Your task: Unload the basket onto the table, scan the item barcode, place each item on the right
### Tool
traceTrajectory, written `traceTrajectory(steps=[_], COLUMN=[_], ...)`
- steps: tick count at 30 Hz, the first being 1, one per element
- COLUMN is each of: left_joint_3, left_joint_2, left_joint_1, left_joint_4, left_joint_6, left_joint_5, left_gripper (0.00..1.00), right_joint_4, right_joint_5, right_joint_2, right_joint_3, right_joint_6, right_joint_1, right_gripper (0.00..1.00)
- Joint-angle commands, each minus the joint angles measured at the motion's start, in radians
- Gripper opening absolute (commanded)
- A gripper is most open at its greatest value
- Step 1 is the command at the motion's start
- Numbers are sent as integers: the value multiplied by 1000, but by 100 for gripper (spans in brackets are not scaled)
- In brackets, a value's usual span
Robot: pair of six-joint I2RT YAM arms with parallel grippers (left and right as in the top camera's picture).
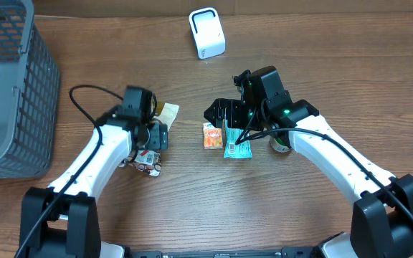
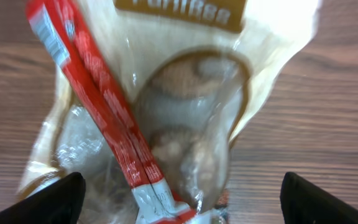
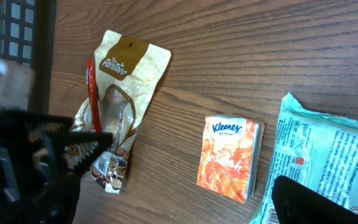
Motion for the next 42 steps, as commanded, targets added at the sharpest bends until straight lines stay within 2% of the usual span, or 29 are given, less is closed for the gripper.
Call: traceTrajectory(steps=[1, 8, 12, 42], left_joint_3=[145, 387, 475, 480], left_joint_2=[-15, -15, -15, -13], left_joint_1=[-5, -5, -5, -5], left_joint_4=[-70, -228, -242, -222], left_joint_6=[23, 24, 23, 23], left_joint_5=[-13, -14, -13, -13], left_gripper=[92, 100, 100, 100], right_joint_4=[5, 5, 5, 5], right_joint_5=[6, 6, 6, 6], right_joint_2=[-18, -18, -18, -18], right_joint_3=[22, 22, 22, 22], right_joint_6=[-7, -7, -7, -7], right_joint_1=[-4, -4, -4, -4], right_gripper=[100, 100, 100, 100])
